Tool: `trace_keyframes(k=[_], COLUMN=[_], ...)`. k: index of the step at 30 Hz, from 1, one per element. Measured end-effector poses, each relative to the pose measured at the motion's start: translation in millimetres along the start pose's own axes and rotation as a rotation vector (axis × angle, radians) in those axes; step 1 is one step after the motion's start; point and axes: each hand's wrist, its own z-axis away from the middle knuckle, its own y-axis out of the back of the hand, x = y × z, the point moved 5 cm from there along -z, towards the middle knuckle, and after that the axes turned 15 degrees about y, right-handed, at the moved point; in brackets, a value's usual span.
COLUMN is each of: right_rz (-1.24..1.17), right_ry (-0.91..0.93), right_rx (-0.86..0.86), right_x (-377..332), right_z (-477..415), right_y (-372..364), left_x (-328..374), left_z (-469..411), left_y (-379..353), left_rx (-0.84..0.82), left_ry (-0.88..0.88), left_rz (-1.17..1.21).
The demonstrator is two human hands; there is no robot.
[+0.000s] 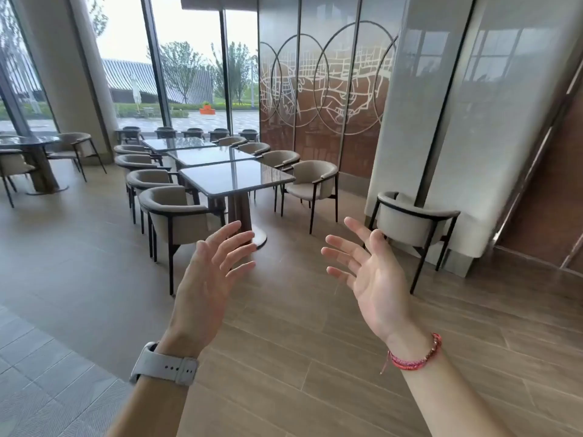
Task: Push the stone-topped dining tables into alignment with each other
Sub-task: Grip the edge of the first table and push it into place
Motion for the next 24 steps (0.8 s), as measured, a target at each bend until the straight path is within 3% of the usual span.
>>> trace_keyframes(k=[10, 24], right_rz=[0.077, 0.065], right_ry=[-0.035, -0.060], right_rx=[0.030, 0.064], right_x=[78, 181], right_z=[-85, -243], right_y=[-33, 16], left_x=[0, -42], left_z=[-102, -296], left_y=[72, 75], left_rx=[0.015, 0.021], left_ry=[0.034, 0.068], left_rz=[-0.086, -0.080])
